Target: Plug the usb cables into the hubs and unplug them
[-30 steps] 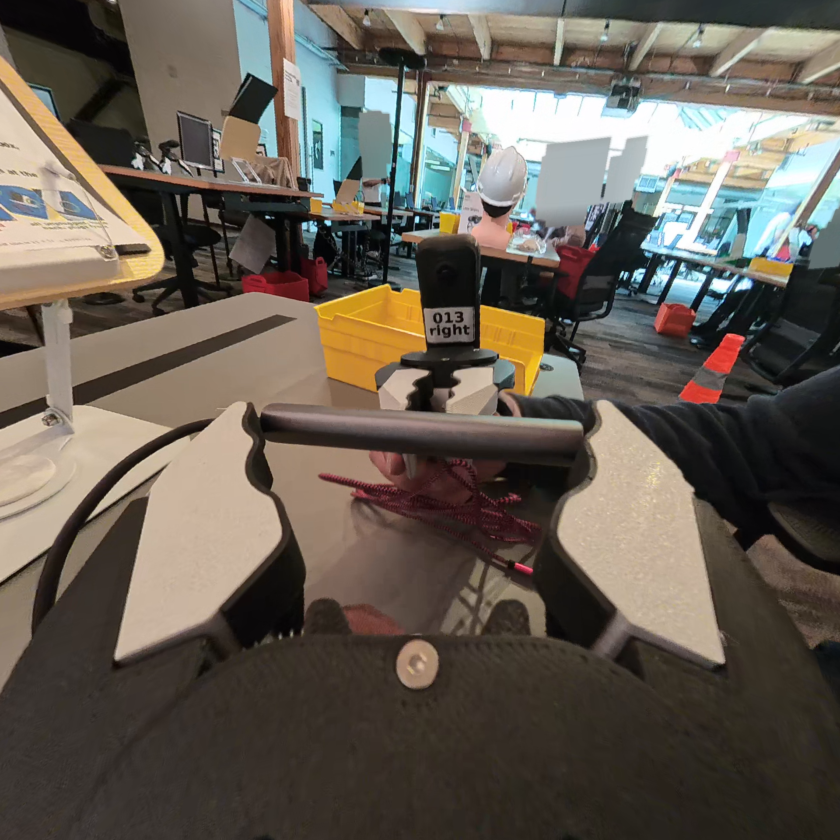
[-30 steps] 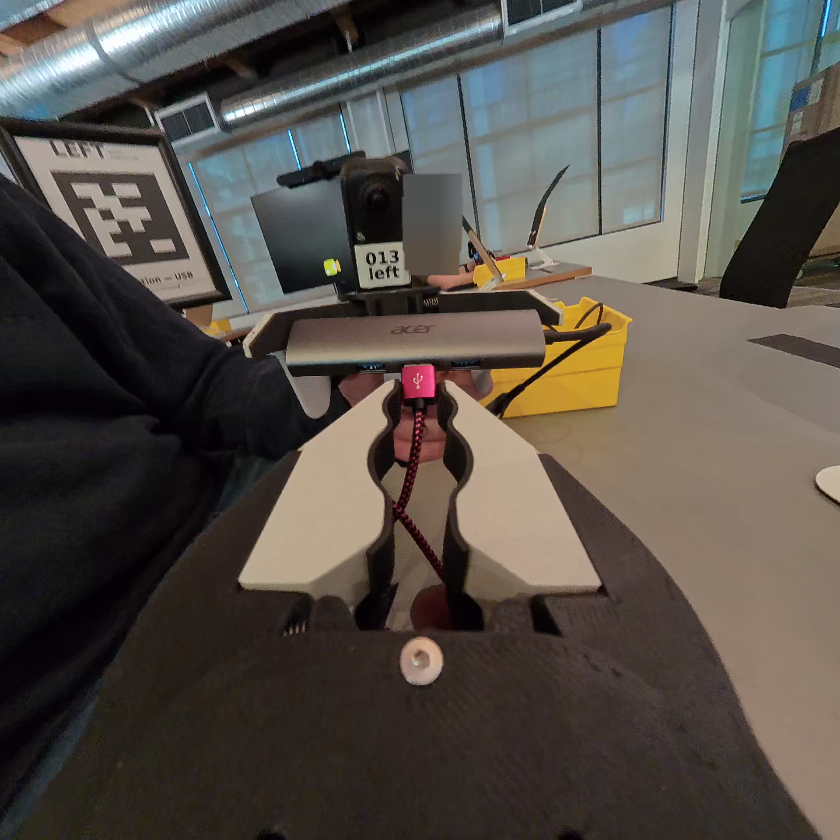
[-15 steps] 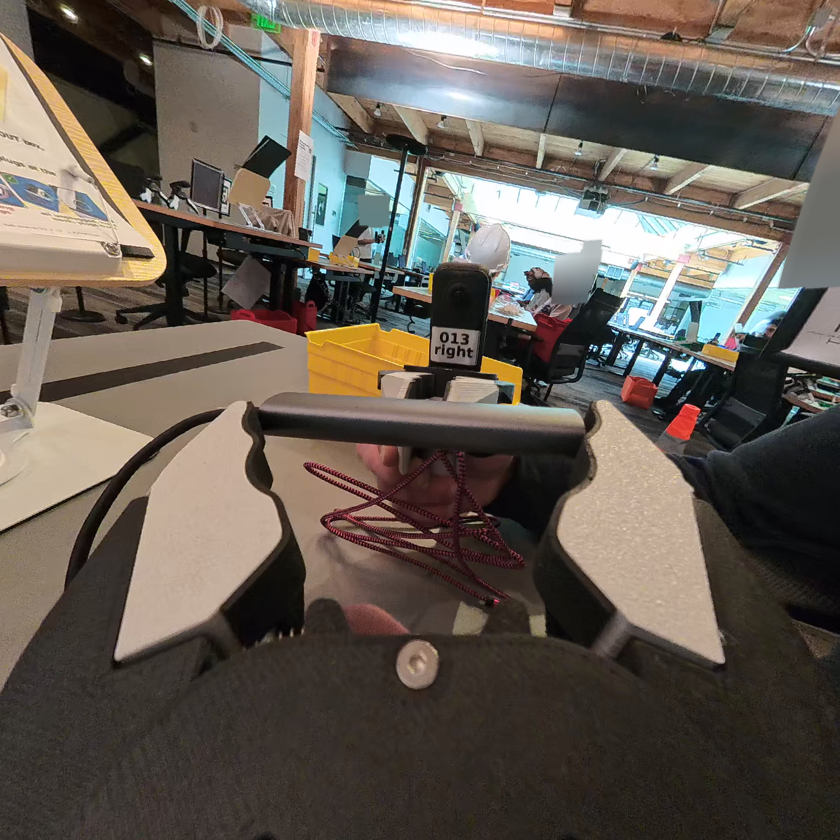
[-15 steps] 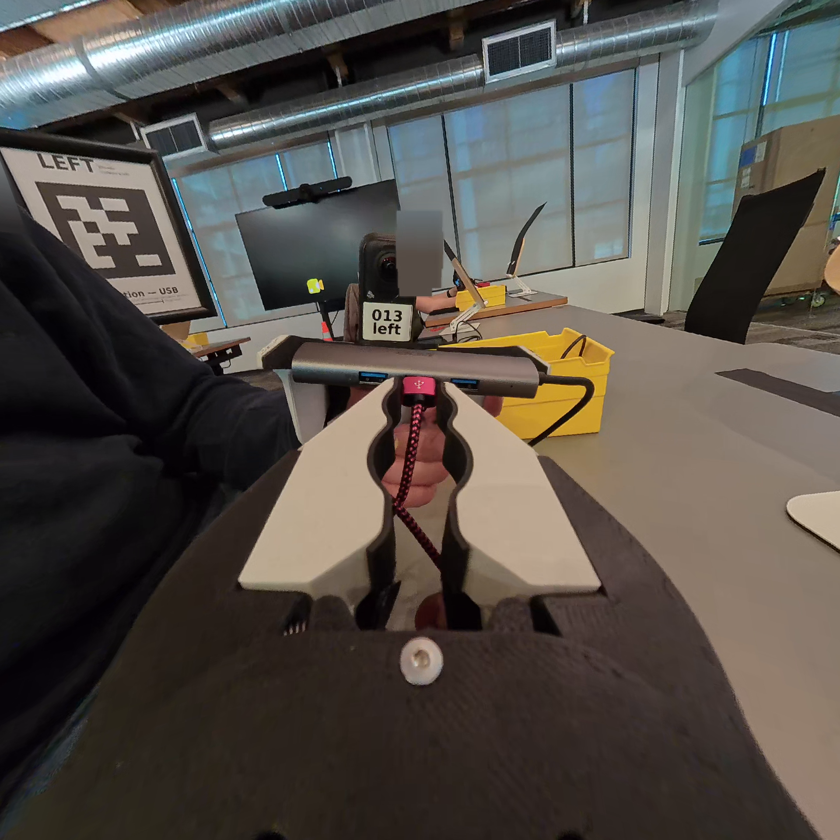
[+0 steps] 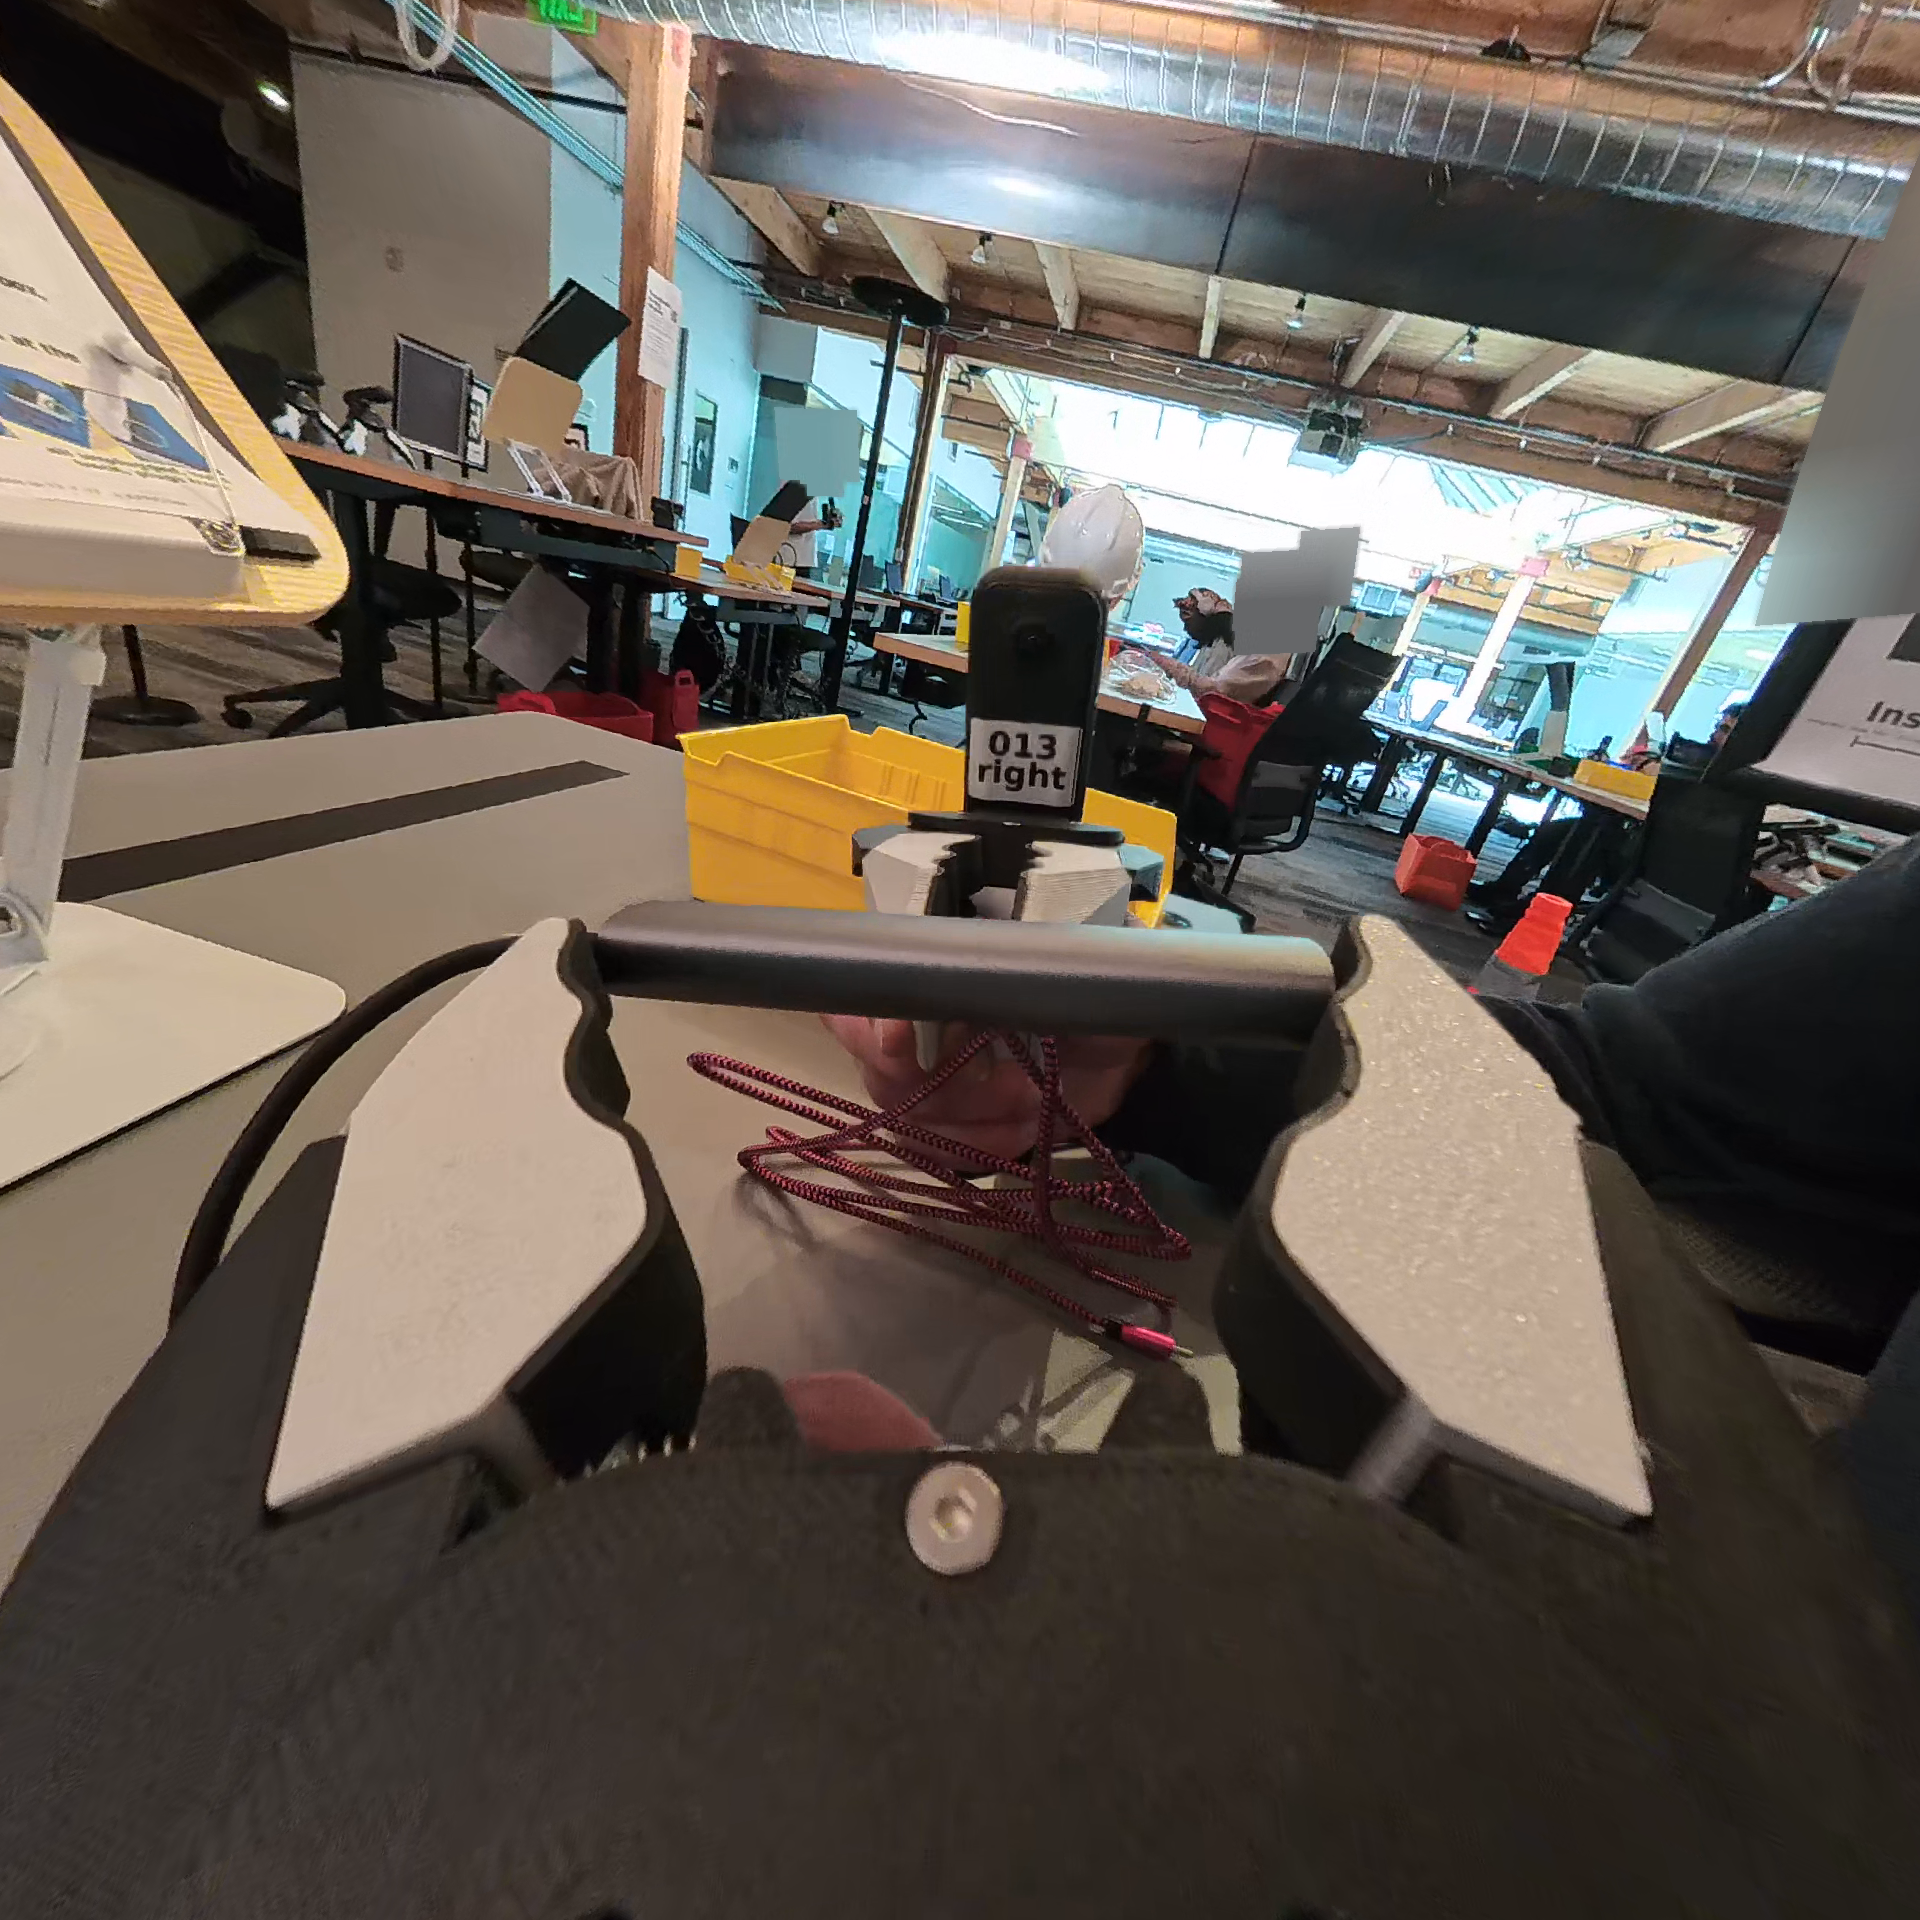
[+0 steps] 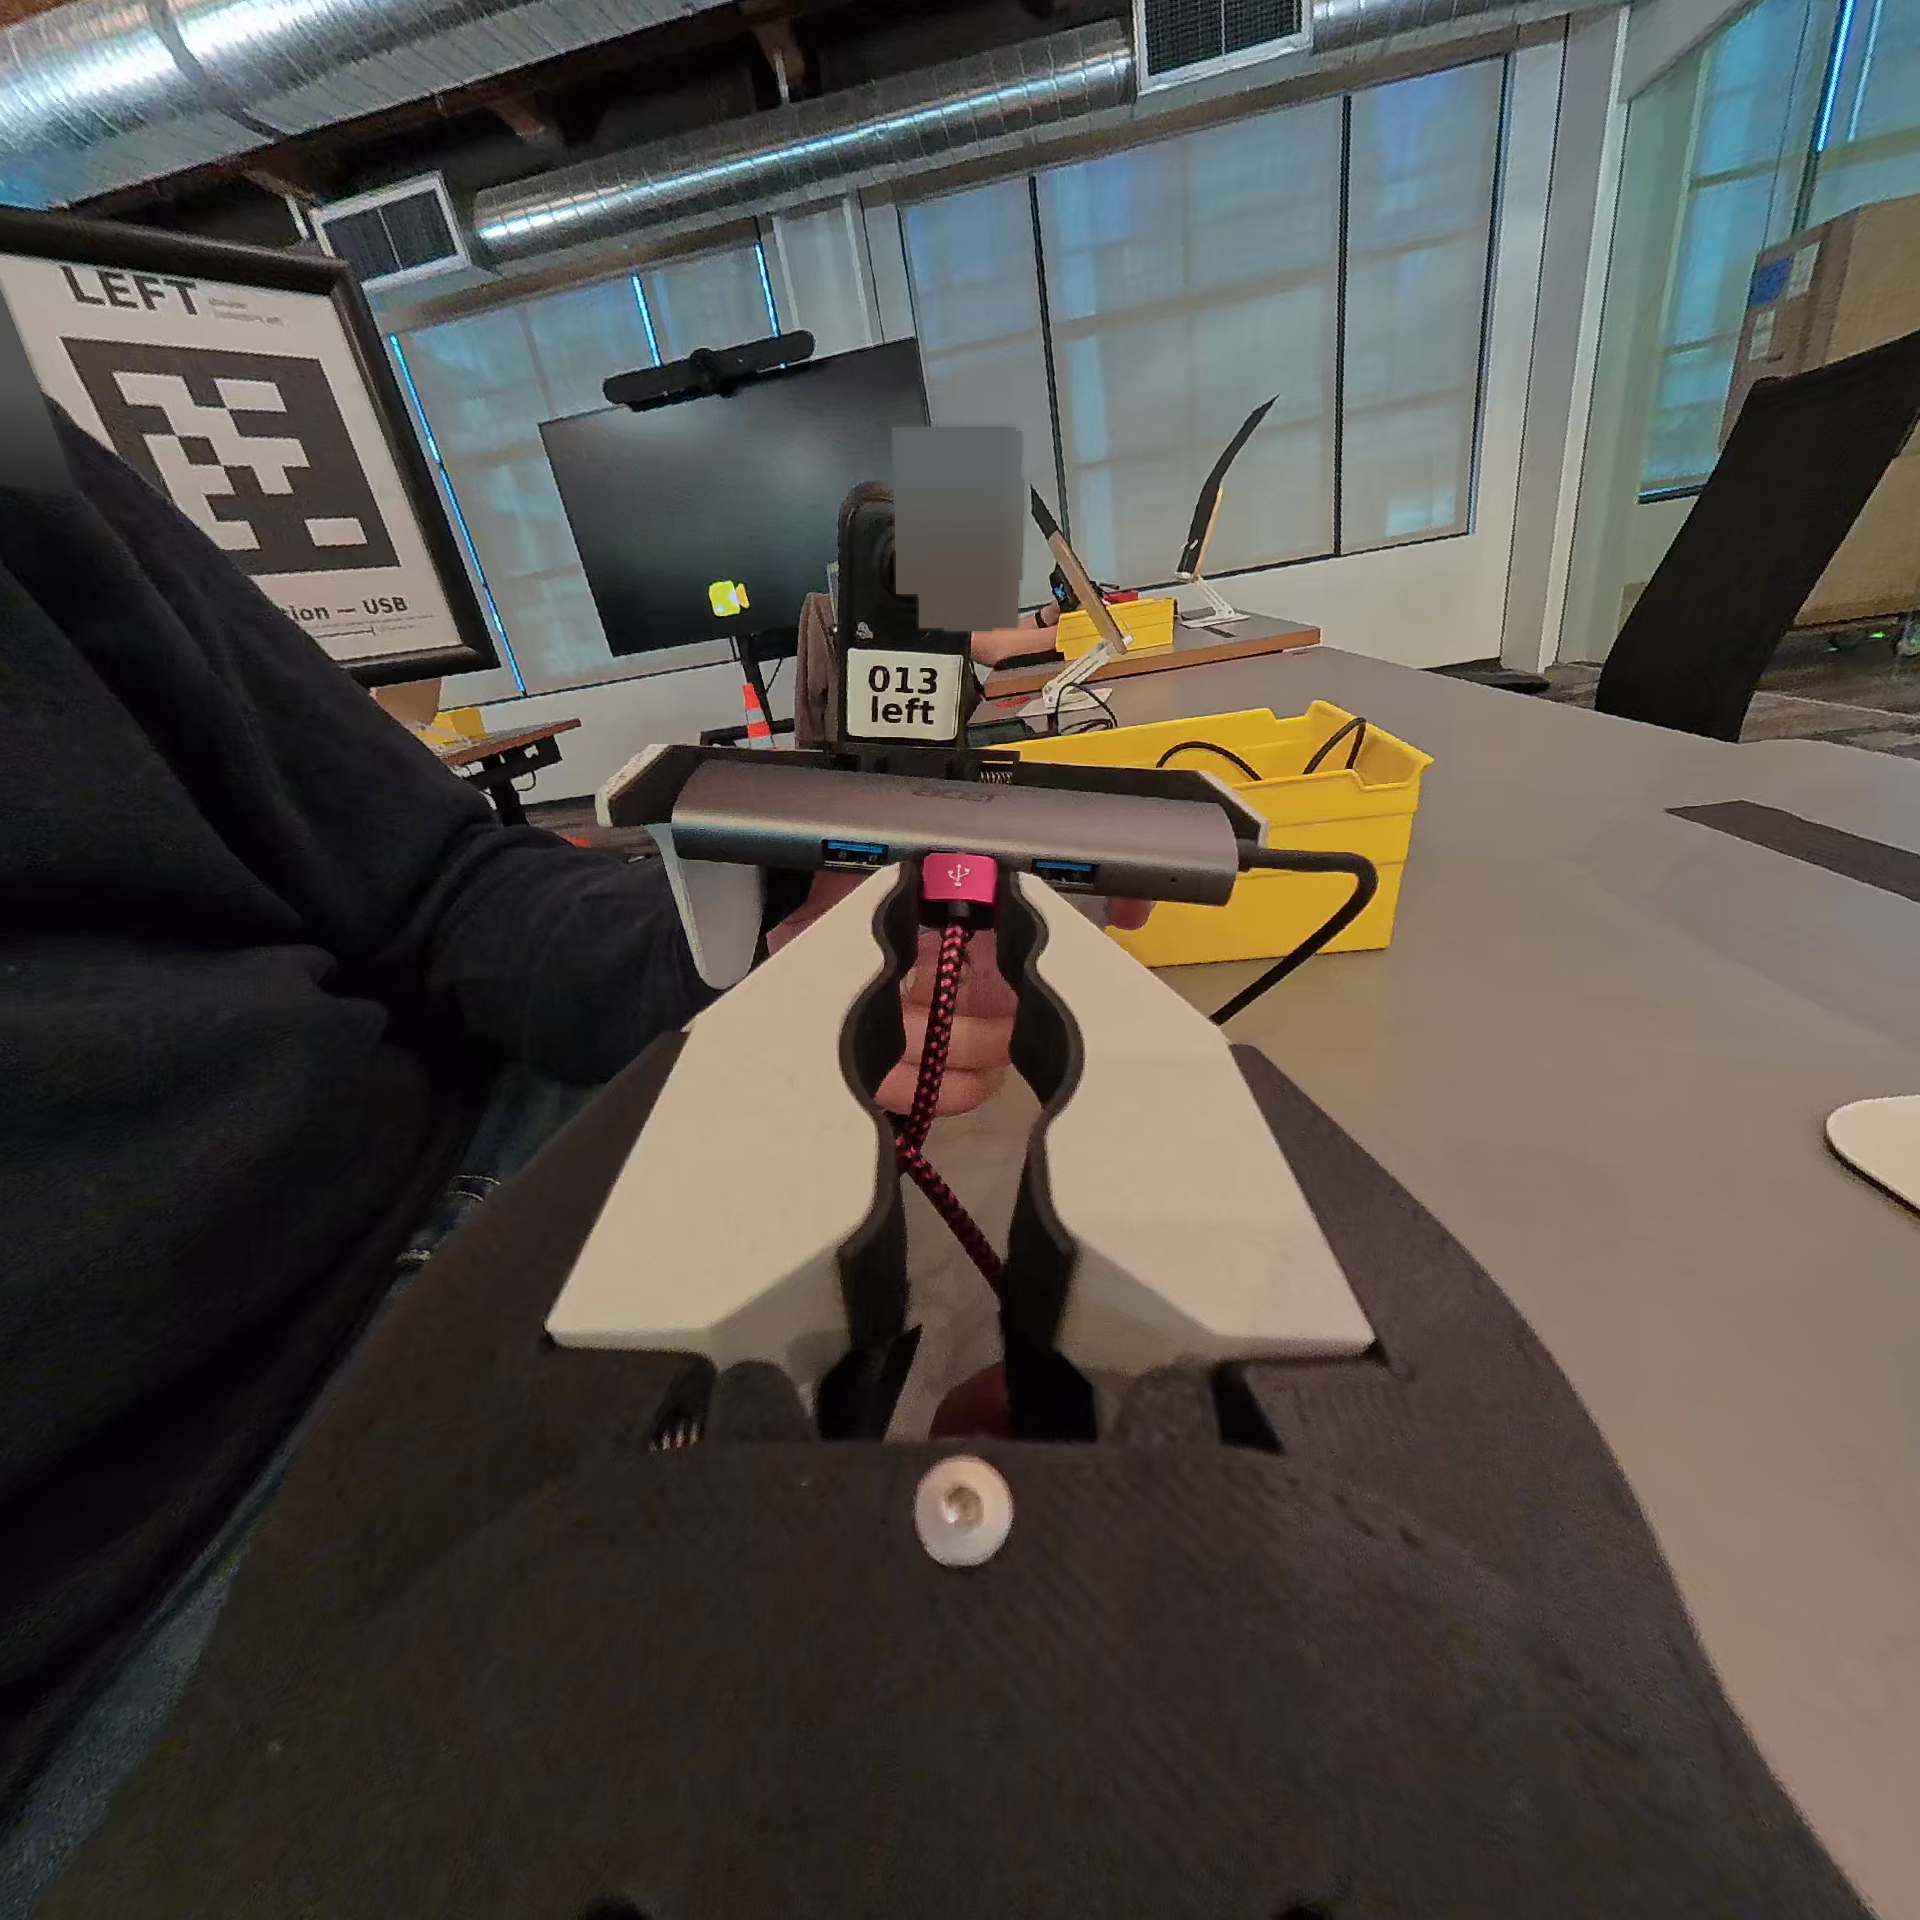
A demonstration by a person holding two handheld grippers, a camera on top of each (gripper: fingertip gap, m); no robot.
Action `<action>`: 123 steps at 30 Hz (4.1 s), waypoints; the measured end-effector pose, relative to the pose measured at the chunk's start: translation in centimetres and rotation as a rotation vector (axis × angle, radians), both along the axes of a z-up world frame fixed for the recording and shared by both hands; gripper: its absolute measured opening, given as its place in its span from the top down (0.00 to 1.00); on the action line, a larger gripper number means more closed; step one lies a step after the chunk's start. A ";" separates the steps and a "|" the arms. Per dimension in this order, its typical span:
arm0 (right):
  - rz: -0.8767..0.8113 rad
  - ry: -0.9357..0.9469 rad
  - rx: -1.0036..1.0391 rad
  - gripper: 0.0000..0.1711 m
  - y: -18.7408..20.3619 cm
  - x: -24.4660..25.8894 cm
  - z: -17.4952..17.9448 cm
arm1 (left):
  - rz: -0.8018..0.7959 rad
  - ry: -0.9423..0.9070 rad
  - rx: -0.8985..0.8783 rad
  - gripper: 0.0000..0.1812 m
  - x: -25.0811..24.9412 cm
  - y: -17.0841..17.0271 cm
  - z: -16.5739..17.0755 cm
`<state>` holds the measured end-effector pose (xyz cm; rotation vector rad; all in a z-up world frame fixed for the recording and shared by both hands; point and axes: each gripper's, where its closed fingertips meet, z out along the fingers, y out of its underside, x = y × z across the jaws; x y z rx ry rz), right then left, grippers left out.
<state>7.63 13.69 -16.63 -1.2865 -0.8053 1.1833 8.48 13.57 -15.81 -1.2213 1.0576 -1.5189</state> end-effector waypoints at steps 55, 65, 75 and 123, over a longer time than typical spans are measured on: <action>-1.345 -0.346 0.239 0.92 -5.5 29.7 24.7 | 0.144 -0.055 0.005 0.31 -4.1 3.5 1.8; -1.665 -0.093 0.077 0.92 -6.7 38.5 13.3 | 0.138 -0.043 -0.001 0.31 -4.0 3.4 1.5; -1.580 -0.388 -0.324 0.92 -7.1 39.2 -1.0 | 0.128 -0.028 -0.011 0.31 -3.7 3.4 0.8; -0.709 -1.327 0.149 0.71 -4.9 20.0 3.9 | -0.025 -0.011 -0.005 0.31 -1.4 -0.5 2.2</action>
